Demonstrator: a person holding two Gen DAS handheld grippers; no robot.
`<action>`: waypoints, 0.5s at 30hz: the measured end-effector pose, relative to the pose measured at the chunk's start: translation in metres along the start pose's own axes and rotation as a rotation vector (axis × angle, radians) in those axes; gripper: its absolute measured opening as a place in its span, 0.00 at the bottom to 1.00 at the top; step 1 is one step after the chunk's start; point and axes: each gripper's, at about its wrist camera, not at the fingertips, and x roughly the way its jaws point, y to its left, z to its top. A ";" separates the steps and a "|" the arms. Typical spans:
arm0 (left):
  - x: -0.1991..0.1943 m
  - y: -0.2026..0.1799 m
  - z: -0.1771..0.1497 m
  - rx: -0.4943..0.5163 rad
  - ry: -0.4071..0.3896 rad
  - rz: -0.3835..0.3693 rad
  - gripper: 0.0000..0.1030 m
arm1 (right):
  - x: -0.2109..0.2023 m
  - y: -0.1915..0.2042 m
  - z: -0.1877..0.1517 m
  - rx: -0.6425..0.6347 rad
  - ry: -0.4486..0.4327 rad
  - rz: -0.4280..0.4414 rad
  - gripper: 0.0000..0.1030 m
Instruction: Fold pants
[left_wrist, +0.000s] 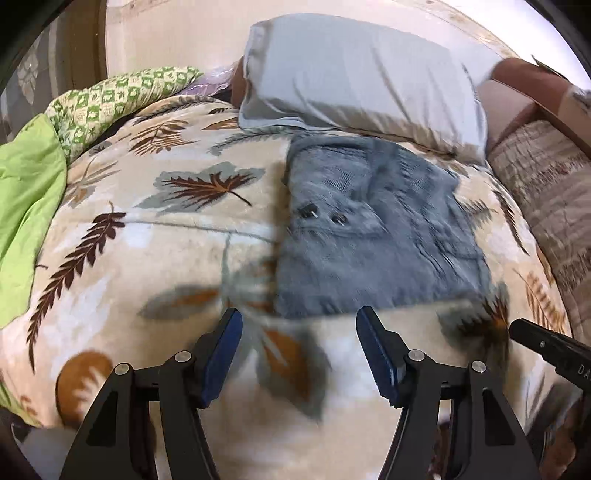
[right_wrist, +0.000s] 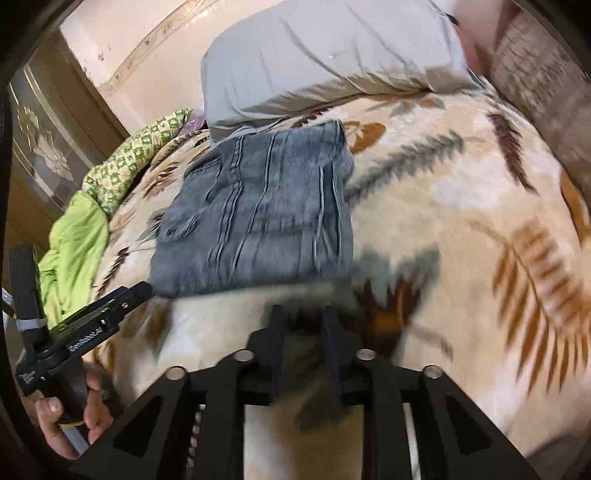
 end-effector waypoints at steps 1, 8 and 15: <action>-0.006 -0.003 -0.005 0.007 -0.002 0.000 0.63 | -0.005 0.000 -0.007 0.008 0.002 -0.003 0.35; -0.075 -0.024 -0.026 0.025 -0.076 0.041 0.63 | -0.040 0.010 -0.017 0.025 -0.021 -0.014 0.64; -0.135 -0.036 -0.030 0.030 -0.106 0.124 0.63 | -0.087 0.048 -0.010 -0.044 -0.114 -0.017 0.73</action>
